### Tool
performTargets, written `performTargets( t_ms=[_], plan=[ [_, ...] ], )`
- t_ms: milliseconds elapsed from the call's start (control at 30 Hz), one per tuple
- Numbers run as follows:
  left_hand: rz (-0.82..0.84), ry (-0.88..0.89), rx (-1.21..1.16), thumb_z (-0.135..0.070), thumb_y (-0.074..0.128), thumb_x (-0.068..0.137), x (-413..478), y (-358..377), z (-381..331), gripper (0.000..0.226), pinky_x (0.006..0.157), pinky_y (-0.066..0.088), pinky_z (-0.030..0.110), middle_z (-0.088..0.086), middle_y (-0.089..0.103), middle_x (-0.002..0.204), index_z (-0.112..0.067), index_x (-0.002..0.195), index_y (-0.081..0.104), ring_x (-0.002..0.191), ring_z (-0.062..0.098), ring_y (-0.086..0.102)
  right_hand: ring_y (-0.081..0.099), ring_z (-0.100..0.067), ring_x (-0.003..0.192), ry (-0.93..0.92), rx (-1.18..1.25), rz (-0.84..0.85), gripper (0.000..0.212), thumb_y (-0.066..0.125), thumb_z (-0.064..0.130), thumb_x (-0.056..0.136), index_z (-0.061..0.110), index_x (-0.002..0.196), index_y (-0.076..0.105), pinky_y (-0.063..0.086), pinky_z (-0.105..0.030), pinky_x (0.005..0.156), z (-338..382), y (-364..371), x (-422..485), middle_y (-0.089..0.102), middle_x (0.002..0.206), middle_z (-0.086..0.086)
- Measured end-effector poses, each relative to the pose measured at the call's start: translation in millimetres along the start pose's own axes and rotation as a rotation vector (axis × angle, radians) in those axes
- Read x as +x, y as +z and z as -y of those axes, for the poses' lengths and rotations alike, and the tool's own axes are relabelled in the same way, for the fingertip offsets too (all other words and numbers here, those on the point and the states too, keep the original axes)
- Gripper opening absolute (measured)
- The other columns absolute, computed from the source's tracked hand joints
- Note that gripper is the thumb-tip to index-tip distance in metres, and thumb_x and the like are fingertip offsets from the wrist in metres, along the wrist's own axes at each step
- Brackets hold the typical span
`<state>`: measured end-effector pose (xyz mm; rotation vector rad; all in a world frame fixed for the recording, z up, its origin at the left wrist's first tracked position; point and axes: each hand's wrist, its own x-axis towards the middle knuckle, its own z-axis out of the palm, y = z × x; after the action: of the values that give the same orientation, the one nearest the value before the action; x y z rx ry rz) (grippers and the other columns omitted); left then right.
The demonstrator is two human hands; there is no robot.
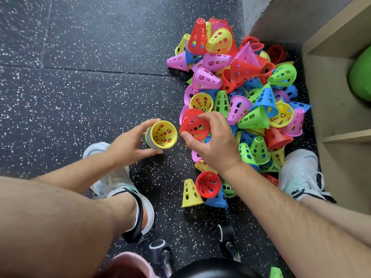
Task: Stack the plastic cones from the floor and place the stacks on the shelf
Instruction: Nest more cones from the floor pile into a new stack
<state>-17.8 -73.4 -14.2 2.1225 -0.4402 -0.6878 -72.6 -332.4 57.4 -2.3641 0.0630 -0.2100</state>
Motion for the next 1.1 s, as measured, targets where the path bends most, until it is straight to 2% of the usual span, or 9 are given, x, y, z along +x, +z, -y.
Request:
performTargets(
  t_ms=[100, 200, 333, 567, 700, 800, 867, 967, 1100],
  plan=[
    [0.004, 0.006, -0.013, -0.070, 0.079, 0.066, 0.6, -0.4, 0.0, 0.091, 0.101, 0.056, 0.045, -0.027, 0.063, 0.132, -0.068, 0.143, 0.031, 0.115, 0.008, 0.068, 0.054, -0.014, 0.111, 0.035, 0.021, 0.055, 0.072, 0.073, 0.054, 0.080, 0.010, 0.134, 0.053, 0.042, -0.023, 0.098, 12.4, 1.6, 1.5, 0.060, 0.122, 0.000],
    [0.004, 0.011, -0.015, -0.070, 0.079, 0.067, 1.1, -0.2, -0.8, 0.091, 0.101, 0.056, 0.045, -0.029, 0.064, 0.131, -0.063, 0.145, 0.034, 0.113, 0.008, 0.069, 0.049, -0.016, 0.124, 0.004, -0.045, 0.192, 0.080, 0.070, 0.057, 0.083, 0.010, 0.144, 0.047, 0.039, -0.033, 0.108, 13.7, 11.0, -0.3, 0.058, 0.135, 0.000],
    [0.035, 0.027, -0.002, -0.074, 0.078, 0.070, 2.4, 0.4, -0.8, 0.092, 0.105, 0.053, 0.044, -0.029, 0.057, 0.142, -0.059, 0.150, 0.034, 0.124, 0.006, 0.063, 0.045, -0.018, 0.127, 0.006, -0.172, 0.361, 0.082, 0.060, 0.068, 0.083, 0.017, 0.146, 0.046, 0.039, -0.043, 0.109, 11.7, 21.6, -2.7, 0.056, 0.136, 0.004],
    [0.057, 0.080, 0.043, -0.056, 0.081, 0.081, 4.7, 8.0, -8.2, 0.089, 0.103, 0.055, 0.039, -0.030, 0.048, 0.150, -0.059, 0.152, 0.027, 0.131, -0.002, 0.055, 0.041, -0.018, 0.132, 0.012, -0.228, 0.466, 0.084, 0.062, 0.067, 0.084, 0.022, 0.151, 0.040, 0.034, -0.043, 0.112, 8.4, 29.5, -0.5, 0.051, 0.146, 0.007],
    [0.050, 0.090, 0.029, -0.069, 0.078, 0.072, 9.3, 9.0, -16.3, 0.096, 0.108, 0.050, 0.034, -0.028, 0.046, 0.153, -0.055, 0.153, 0.029, 0.134, -0.007, 0.049, 0.043, -0.017, 0.127, 0.006, -0.234, 0.478, 0.083, 0.061, 0.069, 0.083, 0.025, 0.150, 0.041, 0.035, -0.042, 0.110, 5.2, 29.9, 1.9, 0.053, 0.143, 0.010],
    [0.053, 0.102, 0.067, -0.078, 0.074, 0.070, 13.8, 9.1, -20.2, 0.094, 0.108, 0.050, 0.038, -0.026, 0.048, 0.150, -0.054, 0.151, 0.033, 0.133, -0.004, 0.051, 0.045, -0.016, 0.124, 0.024, -0.246, 0.457, 0.080, 0.046, 0.077, 0.085, 0.026, 0.147, 0.043, 0.037, -0.038, 0.106, -0.5, 27.7, 3.0, 0.056, 0.138, 0.011],
    [0.046, 0.098, 0.047, -0.078, 0.076, 0.068, 17.6, 10.2, -19.9, 0.095, 0.107, 0.051, 0.041, -0.024, 0.051, 0.148, -0.054, 0.150, 0.034, 0.132, 0.000, 0.053, 0.050, -0.020, 0.117, 0.030, -0.231, 0.377, 0.064, 0.044, 0.067, 0.093, 0.023, 0.140, 0.050, 0.040, -0.041, 0.101, -6.1, 25.7, 4.0, 0.061, 0.128, 0.007],
    [0.012, 0.076, 0.004, -0.075, 0.079, 0.067, 24.8, 10.2, -20.3, 0.098, 0.110, 0.049, 0.042, -0.022, 0.052, 0.149, -0.051, 0.151, 0.035, 0.134, 0.002, 0.053, 0.053, -0.027, 0.105, -0.008, -0.273, 0.264, 0.035, 0.050, 0.032, 0.100, 0.018, 0.130, 0.060, 0.045, -0.048, 0.093, -18.2, 25.1, 12.1, 0.065, 0.117, 0.001],
    [-0.034, 0.068, -0.016, -0.064, 0.083, 0.070, 34.4, 6.9, -28.0, 0.093, 0.112, 0.047, 0.039, -0.026, 0.053, 0.145, -0.049, 0.149, 0.037, 0.130, -0.003, 0.054, 0.050, -0.029, 0.110, -0.007, -0.388, 0.329, 0.040, 0.053, 0.013, 0.095, 0.020, 0.133, 0.061, 0.044, -0.048, 0.093, -32.8, 20.5, 39.5, 0.059, 0.115, -0.004]
  ],
)
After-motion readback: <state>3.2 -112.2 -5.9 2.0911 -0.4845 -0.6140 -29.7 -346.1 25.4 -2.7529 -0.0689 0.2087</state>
